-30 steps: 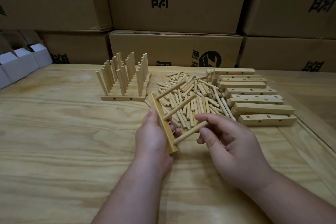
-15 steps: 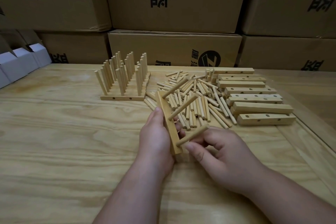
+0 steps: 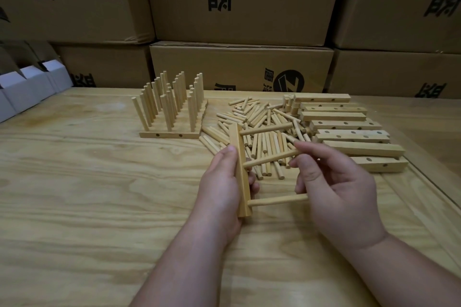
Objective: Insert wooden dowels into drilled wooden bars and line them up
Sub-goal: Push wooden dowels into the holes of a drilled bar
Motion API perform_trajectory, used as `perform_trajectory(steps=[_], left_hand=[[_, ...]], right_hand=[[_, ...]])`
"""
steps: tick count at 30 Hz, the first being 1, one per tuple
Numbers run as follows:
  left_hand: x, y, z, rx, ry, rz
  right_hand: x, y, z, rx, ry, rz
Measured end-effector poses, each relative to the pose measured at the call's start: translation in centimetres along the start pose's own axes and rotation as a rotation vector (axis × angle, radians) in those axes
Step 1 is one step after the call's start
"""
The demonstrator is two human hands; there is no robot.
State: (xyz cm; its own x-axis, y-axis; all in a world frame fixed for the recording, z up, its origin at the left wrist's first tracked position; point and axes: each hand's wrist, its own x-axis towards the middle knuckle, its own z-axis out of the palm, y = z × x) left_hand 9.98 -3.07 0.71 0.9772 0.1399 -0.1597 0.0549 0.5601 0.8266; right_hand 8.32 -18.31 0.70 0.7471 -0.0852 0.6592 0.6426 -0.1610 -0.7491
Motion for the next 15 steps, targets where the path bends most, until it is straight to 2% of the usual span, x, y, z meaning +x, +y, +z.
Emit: perform_trajectory(steps=[9,11,15], left_hand=[[0.1,0.1,0.0,0.033,0.003,-0.027],[0.1,0.2,0.0,0.050,0.006,-0.020],[0.1,0.1,-0.1,0.088,0.012,0.000]], right_hand=[[0.8,0.3,-1.0,-0.039,-0.121,0.138],[1.2,0.4,-1.6,-0.138,-0.172,0.105],[2.1,0.6,-2.9,-0.482,-0.310,-0.016]])
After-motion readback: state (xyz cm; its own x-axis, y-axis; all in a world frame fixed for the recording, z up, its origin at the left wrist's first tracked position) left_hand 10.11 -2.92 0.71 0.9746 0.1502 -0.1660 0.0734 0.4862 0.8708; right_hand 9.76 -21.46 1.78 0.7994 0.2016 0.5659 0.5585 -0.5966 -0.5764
